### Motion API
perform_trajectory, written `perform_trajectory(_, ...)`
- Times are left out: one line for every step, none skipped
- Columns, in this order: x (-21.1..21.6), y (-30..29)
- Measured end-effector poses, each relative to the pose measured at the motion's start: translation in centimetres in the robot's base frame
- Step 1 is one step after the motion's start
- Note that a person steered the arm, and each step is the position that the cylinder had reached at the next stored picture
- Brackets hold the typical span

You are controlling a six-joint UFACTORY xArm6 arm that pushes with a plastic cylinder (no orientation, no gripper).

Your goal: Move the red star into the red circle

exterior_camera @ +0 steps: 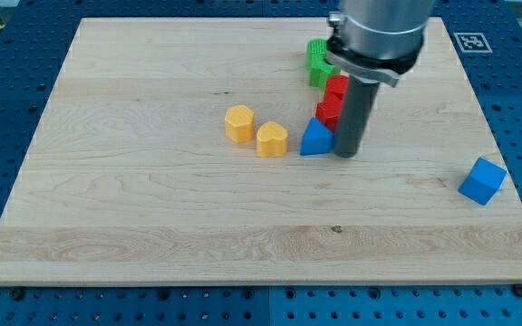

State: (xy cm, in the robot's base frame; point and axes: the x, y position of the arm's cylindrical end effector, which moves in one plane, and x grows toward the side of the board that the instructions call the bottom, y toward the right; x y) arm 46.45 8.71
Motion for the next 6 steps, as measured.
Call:
perform_trajectory(0.0, -3.6)
perform_trajectory(-0.1, -6.5)
perform_trajectory(-0.2, -6.0)
perform_trajectory(-0.2, -3.9)
perform_trajectory(-0.8, -2.3)
perform_trajectory(-1.8, -2.1)
